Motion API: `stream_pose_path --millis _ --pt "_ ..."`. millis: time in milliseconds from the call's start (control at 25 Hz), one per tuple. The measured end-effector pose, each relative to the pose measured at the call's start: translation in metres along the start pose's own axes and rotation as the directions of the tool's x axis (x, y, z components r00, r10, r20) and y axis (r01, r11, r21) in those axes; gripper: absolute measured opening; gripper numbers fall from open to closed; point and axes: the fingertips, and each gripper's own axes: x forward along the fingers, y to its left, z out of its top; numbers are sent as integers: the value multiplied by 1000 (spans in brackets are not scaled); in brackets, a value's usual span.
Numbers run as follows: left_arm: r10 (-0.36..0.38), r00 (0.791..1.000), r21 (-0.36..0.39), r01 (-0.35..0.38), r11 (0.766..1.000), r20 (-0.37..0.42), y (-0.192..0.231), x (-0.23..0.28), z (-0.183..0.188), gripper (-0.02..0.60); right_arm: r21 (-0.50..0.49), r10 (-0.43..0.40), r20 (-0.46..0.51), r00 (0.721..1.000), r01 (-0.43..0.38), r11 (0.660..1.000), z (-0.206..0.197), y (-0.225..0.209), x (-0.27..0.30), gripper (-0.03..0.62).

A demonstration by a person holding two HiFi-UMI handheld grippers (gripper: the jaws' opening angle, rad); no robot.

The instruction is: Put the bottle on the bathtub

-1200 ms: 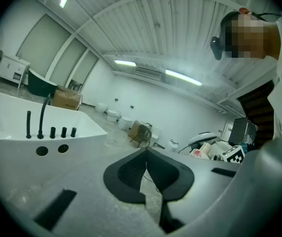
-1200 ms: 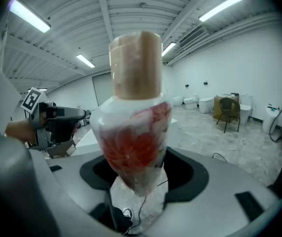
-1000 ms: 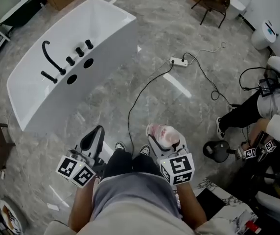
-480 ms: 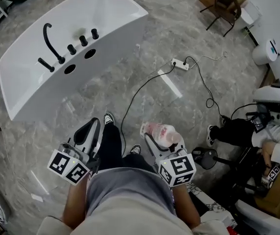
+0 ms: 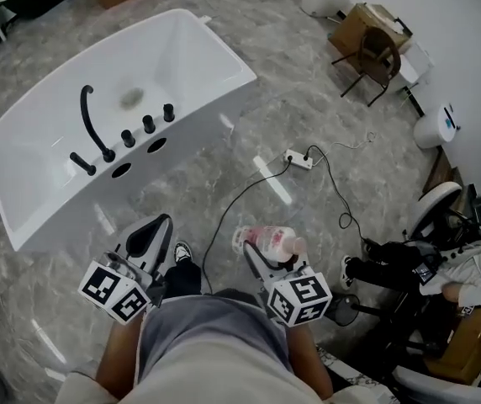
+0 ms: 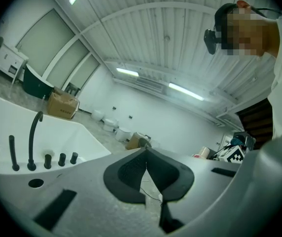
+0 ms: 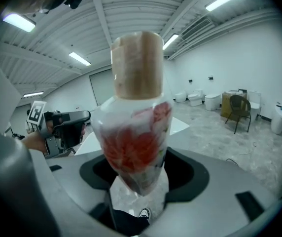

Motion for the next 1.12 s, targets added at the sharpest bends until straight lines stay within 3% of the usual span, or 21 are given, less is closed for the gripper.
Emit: stream_pose_path --millis 200,640,1120 --pt "-46 999 -2 46 999 -15 26 6 23 8 5 8 13 1000 -8 1000 31 15 35 268" --pt "1 1000 -45 0 999 20 77 9 44 8 -55 42 0 999 -42 998 67 29 95 268" --pt "47 999 -39 -46 998 22 121 91 74 8 -46 92 8 996 -92 995 113 -35 184 268"
